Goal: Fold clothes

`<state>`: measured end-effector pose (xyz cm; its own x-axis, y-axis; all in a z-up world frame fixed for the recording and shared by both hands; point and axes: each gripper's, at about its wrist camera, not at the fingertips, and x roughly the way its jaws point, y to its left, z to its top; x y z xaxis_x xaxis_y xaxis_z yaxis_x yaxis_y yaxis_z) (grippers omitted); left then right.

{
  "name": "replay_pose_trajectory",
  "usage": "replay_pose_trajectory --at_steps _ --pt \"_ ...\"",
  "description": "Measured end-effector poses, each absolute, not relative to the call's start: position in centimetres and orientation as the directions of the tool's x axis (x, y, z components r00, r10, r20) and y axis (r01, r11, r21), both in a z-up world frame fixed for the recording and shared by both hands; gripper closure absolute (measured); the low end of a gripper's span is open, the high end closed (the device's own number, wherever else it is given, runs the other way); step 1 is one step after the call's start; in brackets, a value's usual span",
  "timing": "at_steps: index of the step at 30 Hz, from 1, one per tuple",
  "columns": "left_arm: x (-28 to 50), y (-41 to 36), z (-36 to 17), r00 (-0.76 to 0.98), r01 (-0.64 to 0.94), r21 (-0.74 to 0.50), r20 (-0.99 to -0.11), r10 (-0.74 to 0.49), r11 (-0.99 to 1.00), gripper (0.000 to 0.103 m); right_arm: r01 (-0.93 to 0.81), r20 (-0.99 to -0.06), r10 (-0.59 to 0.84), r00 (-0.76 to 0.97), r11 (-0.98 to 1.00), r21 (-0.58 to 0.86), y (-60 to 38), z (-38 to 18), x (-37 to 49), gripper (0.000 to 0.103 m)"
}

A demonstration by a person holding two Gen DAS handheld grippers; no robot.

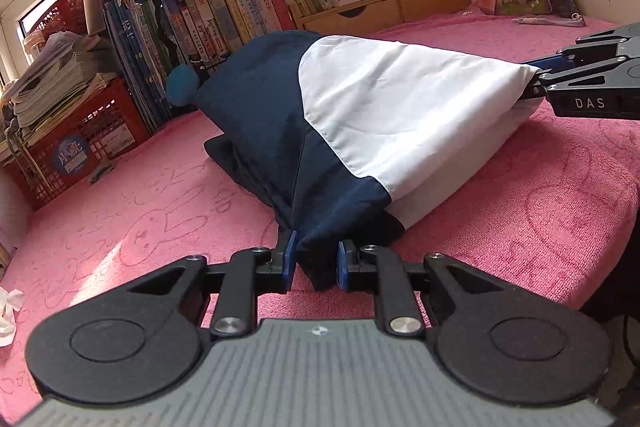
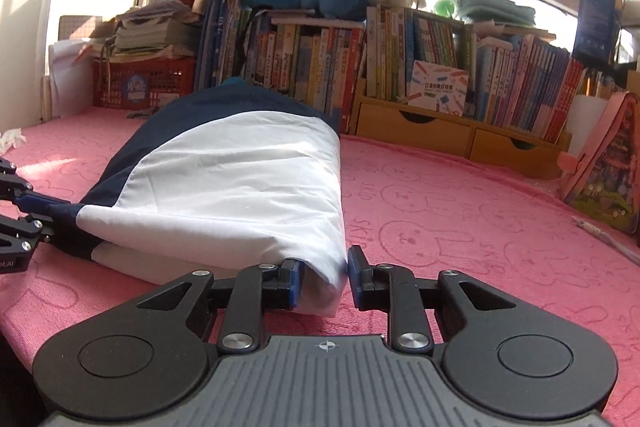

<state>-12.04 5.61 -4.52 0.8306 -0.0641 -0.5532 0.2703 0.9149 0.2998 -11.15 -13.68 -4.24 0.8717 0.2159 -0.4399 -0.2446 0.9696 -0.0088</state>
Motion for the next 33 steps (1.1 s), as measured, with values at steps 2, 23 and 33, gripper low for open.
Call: replay_pose_trajectory --at_steps 2,23,33 --pt "-12.1 5.7 -4.5 0.831 0.269 0.295 -0.552 -0.066 0.917 0.084 -0.227 -0.506 0.248 0.826 0.968 0.104 -14.0 -4.9 -9.2 0.064" --pt "-12.8 13.8 -1.2 0.791 0.03 0.228 -0.601 0.116 0.973 0.081 -0.261 -0.398 0.13 0.908 0.919 -0.295 -11.2 -5.6 -12.7 0.085" --pt "-2.9 5.9 4.4 0.862 0.341 -0.104 -0.362 -0.355 0.934 0.076 -0.271 -0.395 0.119 0.911 0.895 -0.354 -10.2 -5.8 -13.1 0.082"
